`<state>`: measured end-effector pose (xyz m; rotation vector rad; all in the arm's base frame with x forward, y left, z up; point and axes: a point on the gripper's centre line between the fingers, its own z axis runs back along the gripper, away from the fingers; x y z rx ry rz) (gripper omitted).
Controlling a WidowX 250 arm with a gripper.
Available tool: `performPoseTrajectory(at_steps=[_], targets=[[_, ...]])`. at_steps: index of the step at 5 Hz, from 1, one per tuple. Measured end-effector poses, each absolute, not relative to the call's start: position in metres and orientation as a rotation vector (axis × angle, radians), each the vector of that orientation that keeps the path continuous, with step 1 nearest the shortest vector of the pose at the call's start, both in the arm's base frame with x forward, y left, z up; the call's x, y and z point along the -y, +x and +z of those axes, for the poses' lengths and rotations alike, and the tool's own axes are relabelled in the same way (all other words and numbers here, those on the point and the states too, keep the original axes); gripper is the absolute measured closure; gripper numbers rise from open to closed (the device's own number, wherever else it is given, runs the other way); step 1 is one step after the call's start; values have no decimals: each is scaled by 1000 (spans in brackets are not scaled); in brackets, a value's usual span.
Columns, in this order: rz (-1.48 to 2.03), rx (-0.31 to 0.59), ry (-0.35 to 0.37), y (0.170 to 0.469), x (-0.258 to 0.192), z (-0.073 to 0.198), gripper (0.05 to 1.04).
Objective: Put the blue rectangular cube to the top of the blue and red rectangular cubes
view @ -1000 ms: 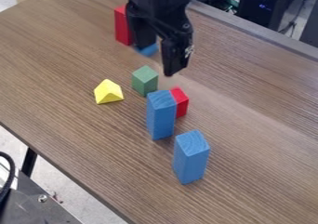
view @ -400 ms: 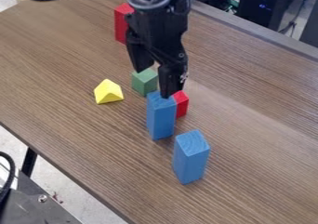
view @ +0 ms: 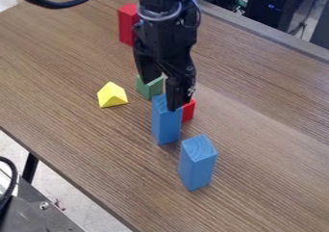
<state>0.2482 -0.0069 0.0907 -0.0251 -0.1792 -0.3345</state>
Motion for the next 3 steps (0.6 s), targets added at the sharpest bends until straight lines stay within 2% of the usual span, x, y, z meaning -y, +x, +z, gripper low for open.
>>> performPoseTrajectory(at_steps=[3], targets=[[-354, 108, -2, 246, 6, 75, 113]])
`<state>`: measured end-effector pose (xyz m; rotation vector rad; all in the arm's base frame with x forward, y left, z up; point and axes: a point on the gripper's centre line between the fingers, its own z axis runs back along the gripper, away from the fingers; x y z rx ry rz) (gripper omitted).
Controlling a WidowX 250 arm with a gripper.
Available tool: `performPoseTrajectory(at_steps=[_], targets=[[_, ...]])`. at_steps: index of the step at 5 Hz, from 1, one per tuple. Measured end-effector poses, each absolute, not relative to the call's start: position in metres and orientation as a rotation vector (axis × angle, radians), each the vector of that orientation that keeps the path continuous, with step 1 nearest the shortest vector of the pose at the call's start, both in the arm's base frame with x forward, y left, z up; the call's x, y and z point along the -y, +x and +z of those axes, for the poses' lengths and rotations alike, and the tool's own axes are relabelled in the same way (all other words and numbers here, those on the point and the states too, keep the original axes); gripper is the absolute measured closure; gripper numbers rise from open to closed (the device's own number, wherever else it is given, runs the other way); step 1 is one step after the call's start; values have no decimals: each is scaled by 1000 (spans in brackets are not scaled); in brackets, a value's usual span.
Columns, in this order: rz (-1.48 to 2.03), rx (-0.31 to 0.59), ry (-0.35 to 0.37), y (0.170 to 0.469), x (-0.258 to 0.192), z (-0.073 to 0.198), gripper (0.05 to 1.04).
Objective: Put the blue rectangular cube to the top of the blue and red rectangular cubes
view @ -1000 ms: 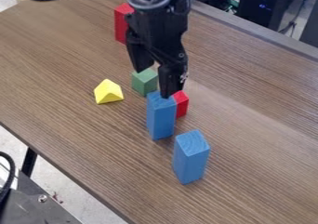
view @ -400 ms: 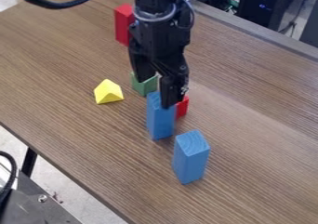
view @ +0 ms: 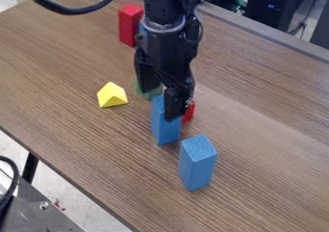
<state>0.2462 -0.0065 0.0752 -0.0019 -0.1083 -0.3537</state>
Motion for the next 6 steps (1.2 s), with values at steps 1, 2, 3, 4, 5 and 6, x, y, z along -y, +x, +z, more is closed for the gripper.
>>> performPoseTrajectory(at_steps=[1, 2, 3, 4, 5, 6], targets=[[-345, 80, -2, 243, 4, 71, 245], [-332, 75, -1, 243, 1, 71, 526], [-315, 78, -36, 243, 0, 74, 549], [-257, 161, -102, 257, -6, 110, 549], [-191, 210, -156, 274, -14, 151, 549], [-114, 289, -197, 292, -31, 203, 549]])
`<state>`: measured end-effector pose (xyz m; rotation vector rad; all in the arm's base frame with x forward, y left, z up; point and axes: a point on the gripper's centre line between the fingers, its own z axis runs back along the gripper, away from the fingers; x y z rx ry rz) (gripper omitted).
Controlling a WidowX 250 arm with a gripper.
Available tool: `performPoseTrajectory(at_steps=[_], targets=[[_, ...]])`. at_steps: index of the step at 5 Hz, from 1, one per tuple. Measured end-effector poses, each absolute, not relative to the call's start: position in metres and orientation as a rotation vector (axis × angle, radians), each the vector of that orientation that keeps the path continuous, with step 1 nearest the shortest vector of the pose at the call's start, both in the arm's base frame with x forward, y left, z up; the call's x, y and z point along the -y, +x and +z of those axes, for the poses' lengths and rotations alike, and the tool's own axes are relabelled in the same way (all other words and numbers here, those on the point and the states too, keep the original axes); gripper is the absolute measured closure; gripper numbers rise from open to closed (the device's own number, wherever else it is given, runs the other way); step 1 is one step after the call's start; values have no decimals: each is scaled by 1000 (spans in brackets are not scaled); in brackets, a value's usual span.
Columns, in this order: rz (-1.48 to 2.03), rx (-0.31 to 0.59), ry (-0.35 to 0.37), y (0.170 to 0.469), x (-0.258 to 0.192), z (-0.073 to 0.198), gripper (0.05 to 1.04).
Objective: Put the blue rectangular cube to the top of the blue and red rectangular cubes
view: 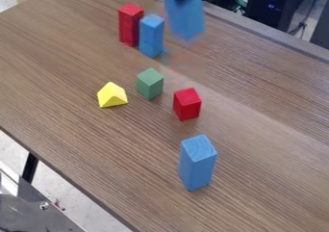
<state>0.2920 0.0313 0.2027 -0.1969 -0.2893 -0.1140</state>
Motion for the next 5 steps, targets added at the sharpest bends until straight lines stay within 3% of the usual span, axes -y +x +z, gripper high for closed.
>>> performPoseTrajectory(at_steps=[1, 2, 5], targets=[[-54, 306, -167, 315, -48, 210, 549], [13, 300, -50, 345, -71, 208, 549], [121, 260, -17, 392, -115, 190, 549]])
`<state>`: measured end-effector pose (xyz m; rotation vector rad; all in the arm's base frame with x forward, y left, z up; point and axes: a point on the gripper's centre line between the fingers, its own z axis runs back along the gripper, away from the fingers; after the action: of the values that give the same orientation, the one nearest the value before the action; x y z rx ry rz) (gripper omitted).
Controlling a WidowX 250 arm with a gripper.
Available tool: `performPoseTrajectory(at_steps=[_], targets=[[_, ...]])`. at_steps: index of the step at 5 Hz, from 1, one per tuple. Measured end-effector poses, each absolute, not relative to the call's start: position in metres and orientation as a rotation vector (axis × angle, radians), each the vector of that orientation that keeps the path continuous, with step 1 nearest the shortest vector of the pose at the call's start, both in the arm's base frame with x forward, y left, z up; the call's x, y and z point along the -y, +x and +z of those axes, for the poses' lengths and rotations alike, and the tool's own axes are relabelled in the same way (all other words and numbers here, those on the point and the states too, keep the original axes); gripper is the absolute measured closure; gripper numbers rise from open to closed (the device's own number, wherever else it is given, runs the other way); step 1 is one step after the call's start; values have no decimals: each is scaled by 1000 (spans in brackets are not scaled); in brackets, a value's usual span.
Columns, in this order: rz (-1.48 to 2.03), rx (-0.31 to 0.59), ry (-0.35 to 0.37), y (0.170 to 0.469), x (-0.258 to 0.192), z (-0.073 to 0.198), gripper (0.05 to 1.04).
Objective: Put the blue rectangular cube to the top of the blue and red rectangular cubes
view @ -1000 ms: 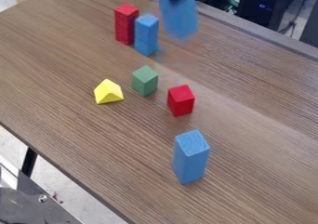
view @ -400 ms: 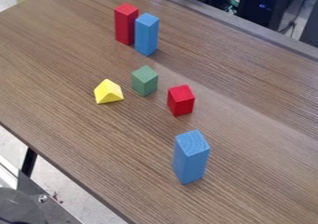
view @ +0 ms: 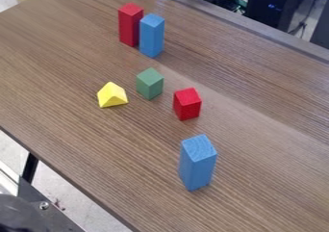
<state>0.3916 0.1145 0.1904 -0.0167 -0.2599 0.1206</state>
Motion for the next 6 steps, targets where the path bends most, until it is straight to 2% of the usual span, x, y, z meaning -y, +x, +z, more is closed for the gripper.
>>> performPoseTrajectory(at_steps=[2, 4, 6], targets=[[154, 228, -20, 387, -132, 180, 549], [149, 159, -29, 373, -135, 154, 549], [143, 149, -11, 370, -137, 146, 549]])
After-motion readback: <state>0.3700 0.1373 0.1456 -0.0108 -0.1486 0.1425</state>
